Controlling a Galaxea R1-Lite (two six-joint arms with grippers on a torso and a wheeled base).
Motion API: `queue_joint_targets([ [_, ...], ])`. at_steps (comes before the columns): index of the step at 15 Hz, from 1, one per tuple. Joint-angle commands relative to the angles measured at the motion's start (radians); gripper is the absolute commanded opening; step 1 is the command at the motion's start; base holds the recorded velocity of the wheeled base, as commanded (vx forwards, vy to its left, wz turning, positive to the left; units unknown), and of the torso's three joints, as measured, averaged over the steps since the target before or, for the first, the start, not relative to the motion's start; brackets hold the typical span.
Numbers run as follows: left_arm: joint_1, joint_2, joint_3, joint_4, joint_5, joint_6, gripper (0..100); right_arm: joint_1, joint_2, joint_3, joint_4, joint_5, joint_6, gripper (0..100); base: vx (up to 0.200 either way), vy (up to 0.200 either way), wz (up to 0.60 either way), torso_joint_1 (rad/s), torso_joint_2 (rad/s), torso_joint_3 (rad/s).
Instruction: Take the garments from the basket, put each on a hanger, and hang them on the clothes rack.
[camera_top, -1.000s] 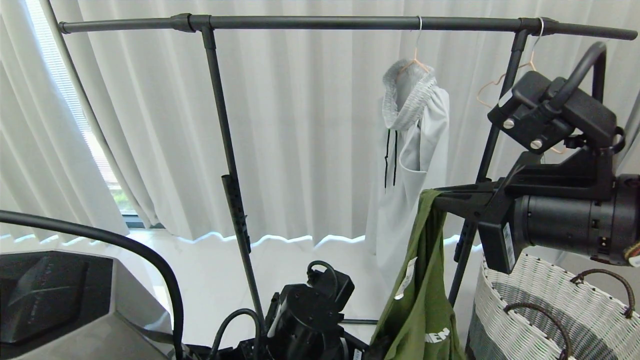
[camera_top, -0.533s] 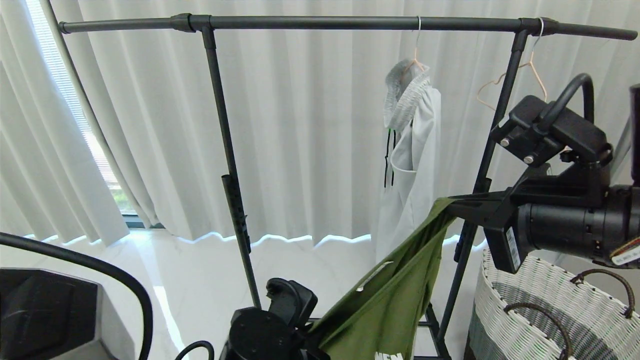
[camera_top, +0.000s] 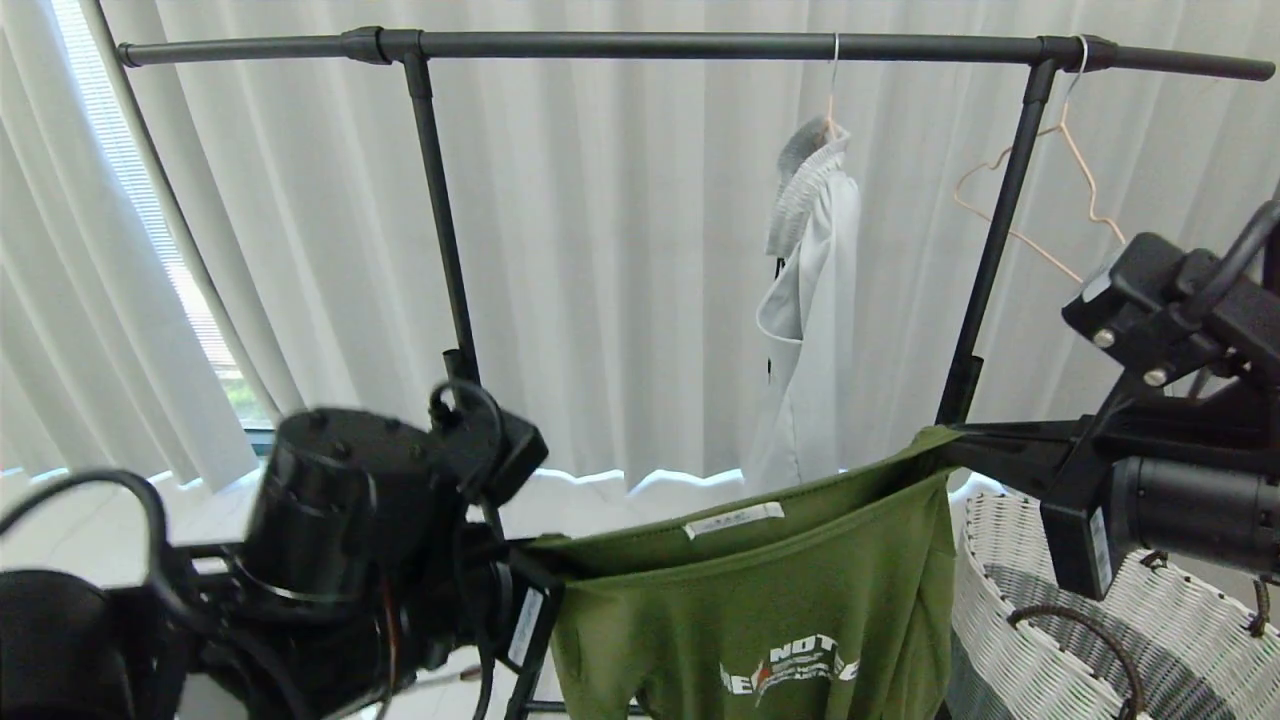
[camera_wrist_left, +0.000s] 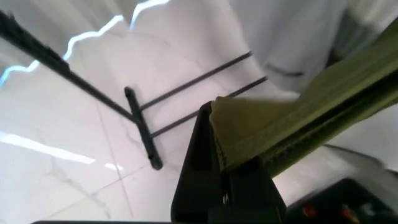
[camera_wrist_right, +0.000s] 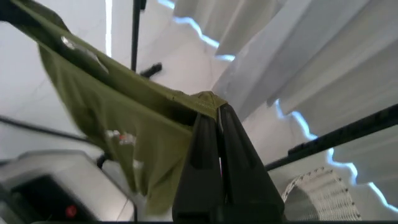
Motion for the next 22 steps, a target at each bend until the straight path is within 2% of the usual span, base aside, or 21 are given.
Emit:
queue_joint_targets([
  [1,0.026,-0.161,-0.440,0.384,-0.127,0.007,0,-0.001,-0.016,-0.021,-0.017,0.000,-0.001,0,0.000,0.000,0.00,0.000,0.00,0.000],
  [2,0.026,-0.152,-0.518,0.430,-0.133,0.007,0,-0.004,-0.016,-0.038,-0.019,0.000,-0.001,0,0.000,0.000,0.00,0.000,0.00,0.000],
  [3,0.026,-0.118,-0.678,0.513,-0.133,0.007,0,-0.015,-0.015,-0.096,-0.017,-0.009,-0.004,0,0.000,0.000,0.00,0.000,0.00,0.000],
  [4,0.026,-0.102,-0.767,0.551,-0.133,0.007,0,-0.021,-0.010,-0.150,-0.013,-0.014,-0.006,0,0.000,0.000,0.00,0.000,0.00,0.000],
  [7,0.024,-0.060,-0.929,0.577,-0.116,0.013,0,-0.052,0.017,-0.339,0.042,-0.014,-0.016,0,0.000,0.000,0.00,0.000,0.00,0.000],
  [10,0.015,-0.062,-0.942,0.577,-0.049,0.015,0,-0.068,0.027,-0.477,0.124,-0.012,-0.049,0,0.000,0.000,0.00,0.000,0.00,0.000],
  [15,0.006,-0.071,-0.926,0.574,0.022,0.013,0,-0.128,0.027,-0.495,0.151,-0.009,-0.070,0,0.000,0.000,0.00,0.000,0.00,0.000],
  [17,0.001,-0.068,-0.925,0.574,0.040,0.017,0,-0.144,0.001,-0.500,0.205,-0.008,-0.069,0,0.000,0.000,0.00,0.000,0.00,0.000],
  [18,-0.012,-0.063,-0.925,0.572,0.046,0.030,0,-0.151,-0.033,-0.509,0.293,0.000,-0.064,0,0.000,0.000,0.00,0.000,0.00,0.000],
  [20,-0.031,-0.048,-0.929,0.569,0.048,0.029,0,-0.150,-0.082,-0.507,0.397,0.066,-0.055,0,0.000,0.000,0.00,0.000,0.00,0.000],
  [22,-0.035,-0.025,-0.934,0.548,0.048,0.030,0,-0.139,-0.130,-0.504,0.524,0.206,-0.050,0,0.000,0.000,0.00,0.000,0.00,0.000],
])
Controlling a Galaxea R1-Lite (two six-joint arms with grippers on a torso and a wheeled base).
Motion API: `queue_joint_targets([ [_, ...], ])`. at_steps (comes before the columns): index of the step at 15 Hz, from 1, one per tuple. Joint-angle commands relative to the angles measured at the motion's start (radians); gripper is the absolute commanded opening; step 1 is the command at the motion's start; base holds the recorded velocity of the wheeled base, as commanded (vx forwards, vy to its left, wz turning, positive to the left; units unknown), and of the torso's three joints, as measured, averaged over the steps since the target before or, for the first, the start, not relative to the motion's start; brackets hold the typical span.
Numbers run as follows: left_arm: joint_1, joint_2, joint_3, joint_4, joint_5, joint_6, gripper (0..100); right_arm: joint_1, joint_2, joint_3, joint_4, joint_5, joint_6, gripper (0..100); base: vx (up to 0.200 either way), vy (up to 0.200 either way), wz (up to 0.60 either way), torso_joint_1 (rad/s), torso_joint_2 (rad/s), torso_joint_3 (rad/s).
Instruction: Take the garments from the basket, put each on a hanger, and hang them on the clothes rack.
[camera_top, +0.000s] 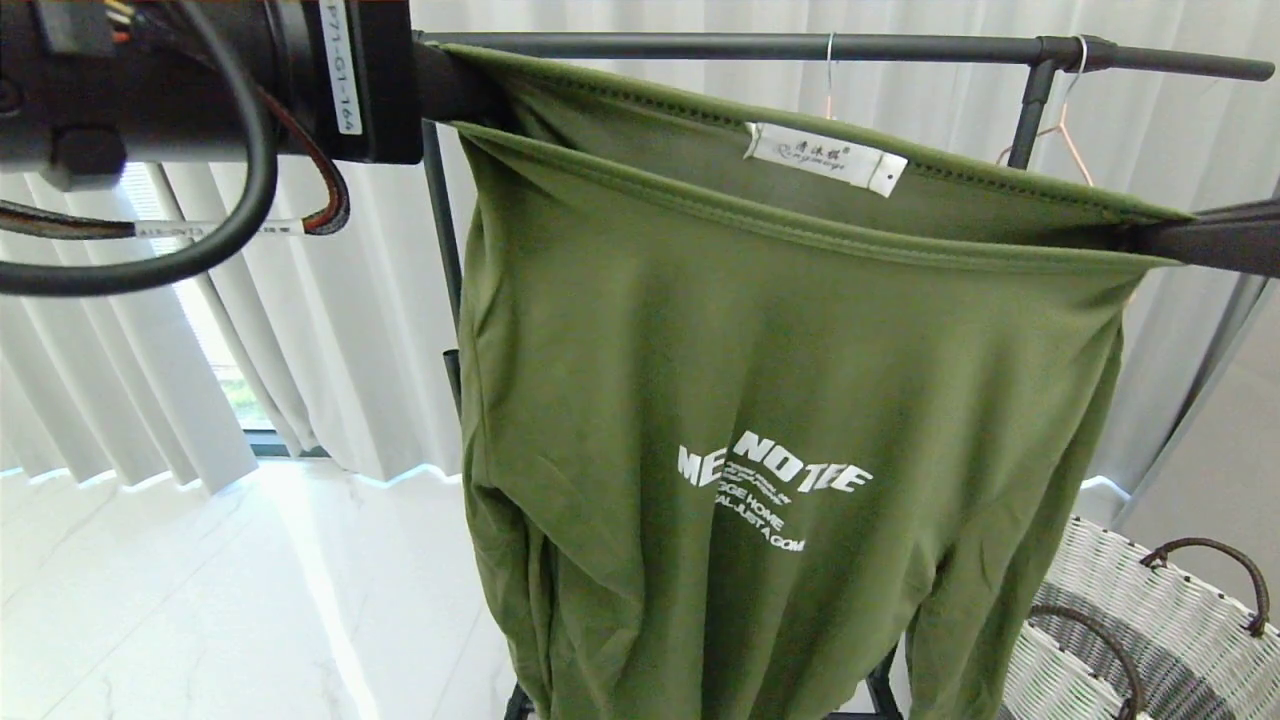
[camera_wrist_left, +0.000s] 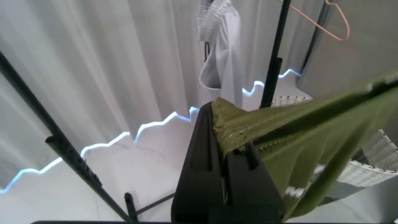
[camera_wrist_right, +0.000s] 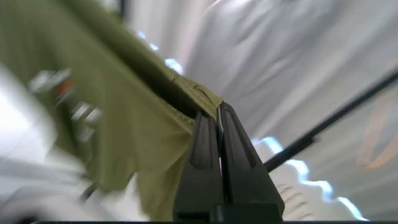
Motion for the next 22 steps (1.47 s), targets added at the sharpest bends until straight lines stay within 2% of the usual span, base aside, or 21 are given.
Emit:
queue_joint_targets([
  [1,-0.007,0.034,-0.007,-0.019,0.001,-0.001,0,0.019,-0.072,0.008,0.068,0.095,0.000,0,0.000,0.000,0.00,0.000,0.00,0.000],
  [2,-0.007,0.043,-0.010,-0.029,0.001,-0.001,0,0.058,-0.082,0.010,0.092,0.150,0.002,0,0.000,0.000,0.00,0.000,0.00,0.000],
  [3,-0.007,0.046,-0.010,-0.030,-0.001,-0.001,0,0.092,-0.084,0.014,0.096,0.173,0.006,0,0.000,0.000,0.00,0.000,0.00,0.000],
  [4,-0.016,0.052,-0.010,-0.030,-0.001,-0.002,0,0.162,-0.081,0.016,0.094,0.177,0.040,0,0.000,0.000,0.00,0.000,0.00,0.000],
  [6,-0.019,0.054,-0.010,-0.030,-0.001,-0.004,0,0.217,-0.073,0.017,0.094,0.176,0.068,0,0.000,0.000,0.00,0.000,0.00,0.000],
  [8,-0.020,0.043,-0.003,-0.024,-0.004,-0.002,0,0.213,-0.073,0.022,0.096,0.167,0.068,0,0.000,0.000,0.00,0.000,0.00,0.000],
  [9,-0.020,0.031,0.002,0.005,-0.004,-0.002,0,0.190,-0.068,0.022,0.097,0.124,0.068,0,0.000,0.000,0.00,0.000,0.00,0.000],
  [11,-0.031,-0.019,-0.001,0.157,-0.016,-0.004,0,0.151,-0.032,0.016,0.079,0.004,0.065,0,0.000,0.000,0.00,0.000,0.00,0.000],
  [12,-0.051,-0.052,0.003,0.214,-0.057,-0.004,0,0.145,-0.007,0.017,0.030,-0.036,0.065,0,0.000,0.000,0.00,0.000,0.00,0.000],
  [13,-0.059,-0.074,0.005,0.252,-0.100,-0.004,0,0.142,0.007,0.022,-0.015,-0.047,0.065,0,0.000,0.000,0.00,0.000,0.00,0.000],
  [14,-0.062,-0.121,0.005,0.355,-0.198,-0.004,0,0.142,0.043,0.025,-0.113,-0.047,0.065,0,0.000,0.000,0.00,0.000,0.00,0.000],
  [15,-0.065,-0.141,0.005,0.396,-0.237,-0.004,0,0.142,0.063,0.022,-0.150,-0.047,0.063,0,0.000,0.000,0.00,0.000,0.00,0.000],
  [17,-0.102,-0.197,0.010,0.456,-0.320,-0.004,0,0.142,0.132,0.021,-0.309,-0.048,0.061,0,0.000,0.000,0.00,0.000,0.00,0.000],
  [19,-0.155,-0.227,0.034,0.456,-0.340,-0.007,0,0.142,0.180,0.002,-0.358,-0.048,0.058,0,0.000,0.000,0.00,0.000,0.00,0.000],
  [22,-0.207,-0.256,0.063,0.456,-0.343,-0.042,0,0.144,0.197,-0.013,-0.358,-0.048,0.051,0,0.000,0.000,0.00,0.000,0.00,0.000],
])
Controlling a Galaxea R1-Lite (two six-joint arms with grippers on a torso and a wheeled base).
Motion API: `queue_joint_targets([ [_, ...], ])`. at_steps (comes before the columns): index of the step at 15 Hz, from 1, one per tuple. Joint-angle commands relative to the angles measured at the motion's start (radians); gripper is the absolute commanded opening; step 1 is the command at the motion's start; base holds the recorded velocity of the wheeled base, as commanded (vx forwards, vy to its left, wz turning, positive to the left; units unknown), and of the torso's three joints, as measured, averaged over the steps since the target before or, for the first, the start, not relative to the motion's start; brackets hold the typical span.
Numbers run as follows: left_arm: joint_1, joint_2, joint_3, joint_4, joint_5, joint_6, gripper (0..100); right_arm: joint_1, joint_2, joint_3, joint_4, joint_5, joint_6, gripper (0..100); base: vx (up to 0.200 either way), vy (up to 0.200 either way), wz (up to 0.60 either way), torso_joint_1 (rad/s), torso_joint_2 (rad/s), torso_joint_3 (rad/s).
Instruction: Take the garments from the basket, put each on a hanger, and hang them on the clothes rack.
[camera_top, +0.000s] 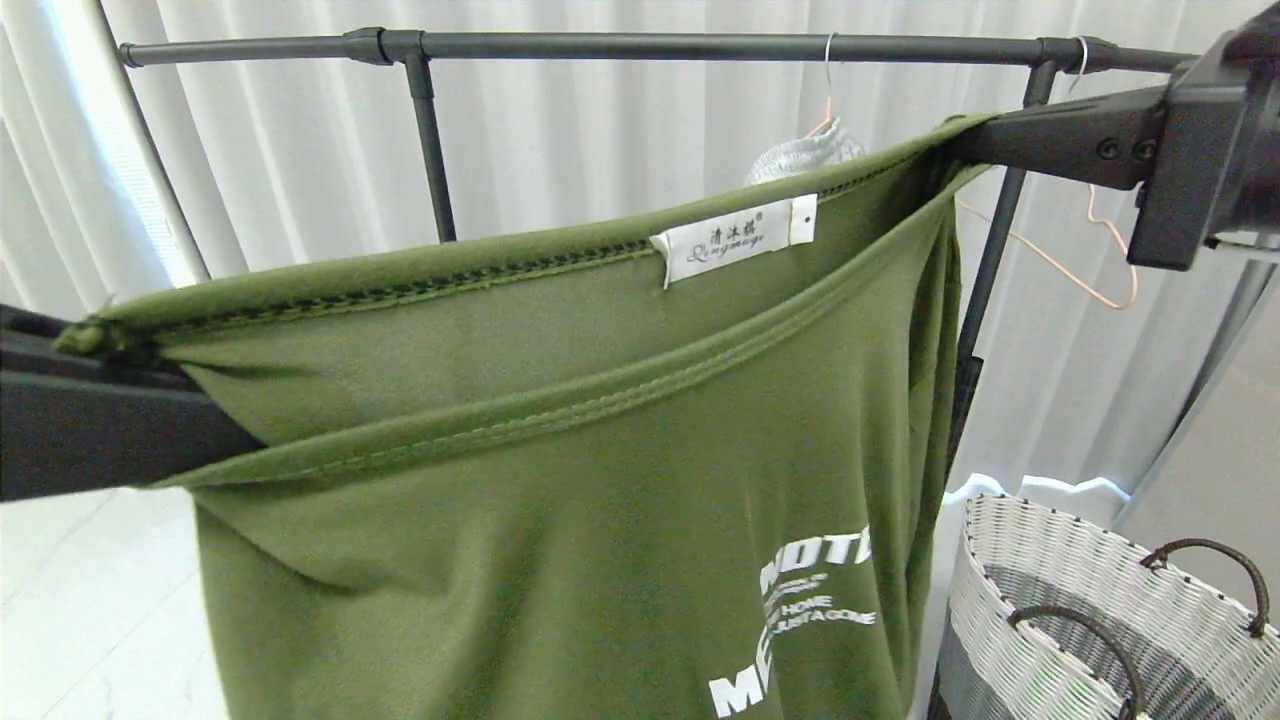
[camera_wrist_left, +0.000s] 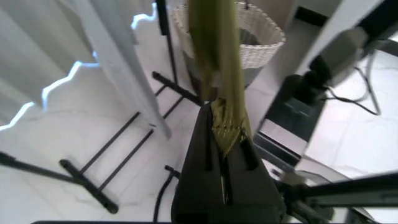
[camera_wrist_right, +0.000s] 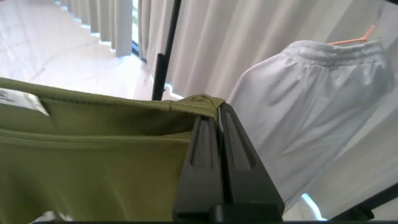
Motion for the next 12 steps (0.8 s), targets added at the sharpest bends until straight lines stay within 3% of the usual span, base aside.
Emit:
queue_joint_targets([
  [1,-0.028,-0.031,0.011,0.000,0.000,-0.009,0,0.001,0.026,-0.002,0.000,-0.001,-0.001,0,0.000,0.000,0.00,0.000,0.00,0.000],
  [4,-0.029,-0.031,0.011,0.000,0.003,-0.009,0,-0.003,0.021,0.004,0.008,-0.013,-0.001,0,0.000,0.000,0.00,0.000,0.00,0.000],
  [5,-0.026,-0.025,0.007,-0.001,0.010,-0.006,0,-0.015,0.019,0.002,0.017,-0.050,-0.001,0,0.000,0.000,0.00,0.000,0.00,0.000],
  [6,-0.019,-0.009,-0.025,0.000,0.013,0.002,0,-0.049,0.016,-0.007,0.036,-0.090,-0.001,0,0.000,0.000,0.00,0.000,0.00,0.000],
  [9,0.087,0.116,-0.203,0.000,0.061,0.005,0,-0.154,0.000,-0.111,0.160,-0.096,0.000,0,0.000,0.000,0.00,0.000,0.00,0.000],
  [10,0.104,0.159,-0.241,-0.001,0.098,0.011,0,-0.167,-0.008,-0.148,0.212,-0.094,0.003,0,0.000,0.000,0.00,0.000,0.00,0.000],
  [12,0.113,0.233,-0.263,-0.011,0.274,0.060,0,-0.164,-0.050,-0.173,0.296,-0.093,0.005,0,0.000,0.000,0.00,0.000,0.00,0.000],
])
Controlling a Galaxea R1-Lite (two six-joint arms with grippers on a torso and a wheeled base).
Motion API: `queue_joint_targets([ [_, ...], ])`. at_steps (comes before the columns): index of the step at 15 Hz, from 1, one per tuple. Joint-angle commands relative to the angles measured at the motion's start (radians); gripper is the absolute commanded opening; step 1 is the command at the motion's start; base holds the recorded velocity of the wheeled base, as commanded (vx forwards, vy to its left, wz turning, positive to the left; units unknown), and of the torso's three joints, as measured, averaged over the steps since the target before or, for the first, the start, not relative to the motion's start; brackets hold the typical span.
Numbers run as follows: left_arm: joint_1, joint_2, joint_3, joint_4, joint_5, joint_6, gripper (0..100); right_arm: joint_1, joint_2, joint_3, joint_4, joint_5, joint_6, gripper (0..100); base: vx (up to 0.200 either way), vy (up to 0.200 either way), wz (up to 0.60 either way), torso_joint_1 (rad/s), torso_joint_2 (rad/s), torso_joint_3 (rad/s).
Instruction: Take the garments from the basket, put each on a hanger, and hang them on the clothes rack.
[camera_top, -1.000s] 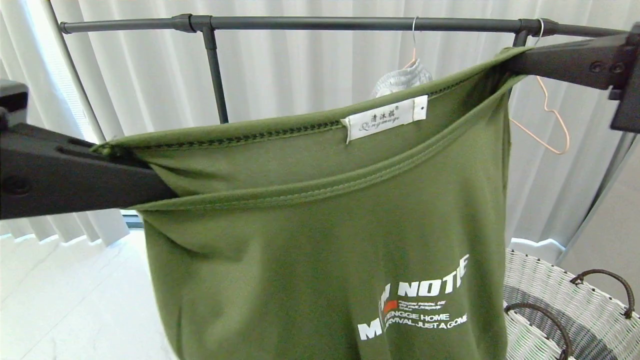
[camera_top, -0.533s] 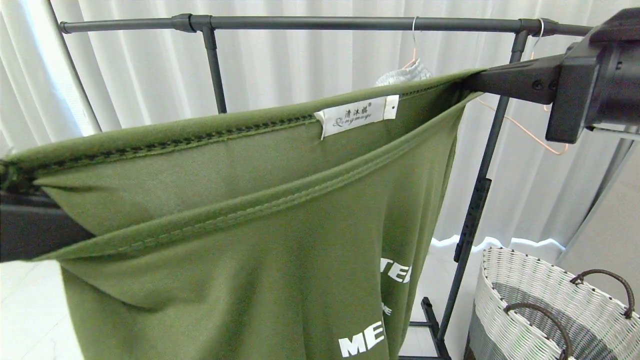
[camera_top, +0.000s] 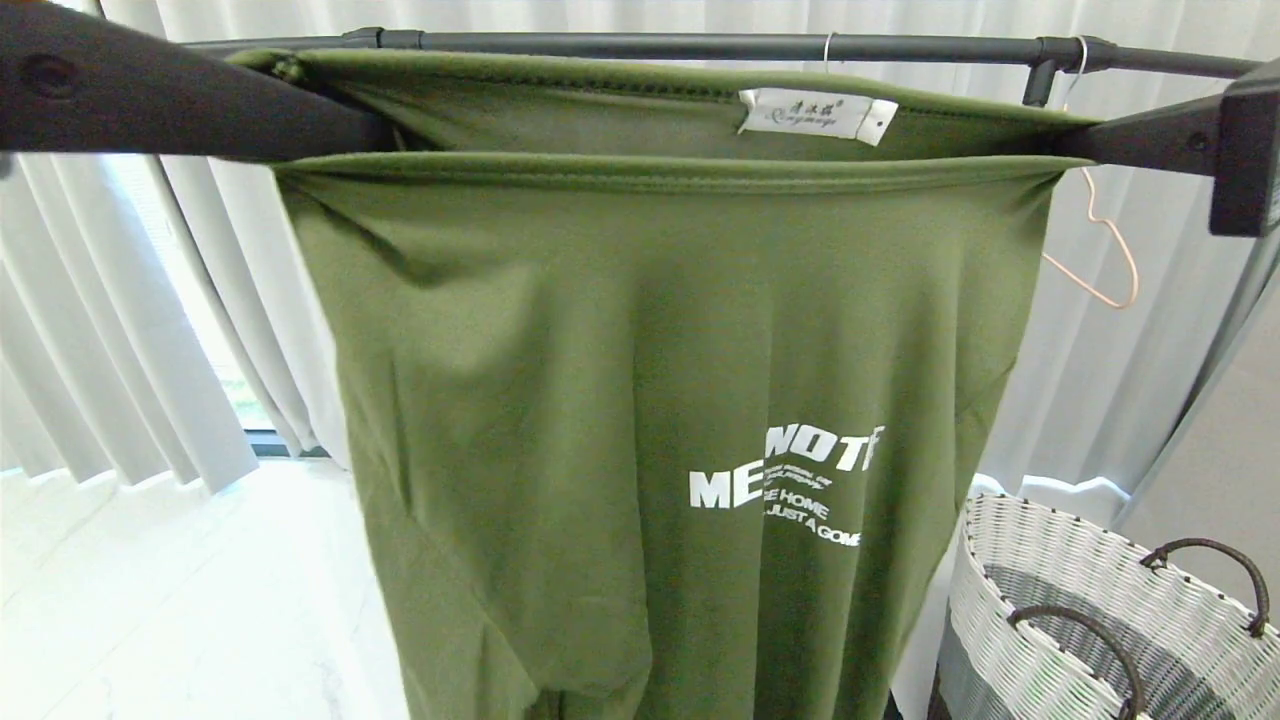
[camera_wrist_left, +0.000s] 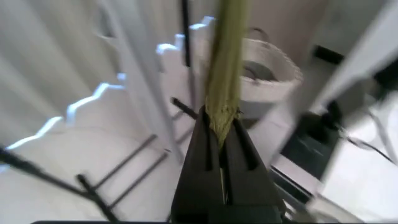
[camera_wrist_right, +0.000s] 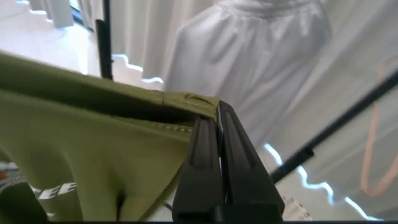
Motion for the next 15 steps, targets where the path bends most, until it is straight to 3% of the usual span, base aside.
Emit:
queue_joint_targets([
  [1,0.019,0.114,-0.025,-0.015,0.118,0.034,0,0.008,-0.062,-0.016,0.055,0.000,0.001,0,0.000,0.000,0.00,0.000,0.00,0.000],
  [5,0.018,0.122,0.003,-0.016,0.118,0.035,0,0.106,-0.099,0.004,0.126,-0.003,-0.004,0,0.000,0.000,0.00,0.000,0.00,0.000],
  [15,-0.012,0.106,0.006,-0.018,0.118,0.034,0,0.104,-0.099,0.012,0.124,-0.005,0.002,0,0.000,0.000,0.00,0.000,0.00,0.000],
])
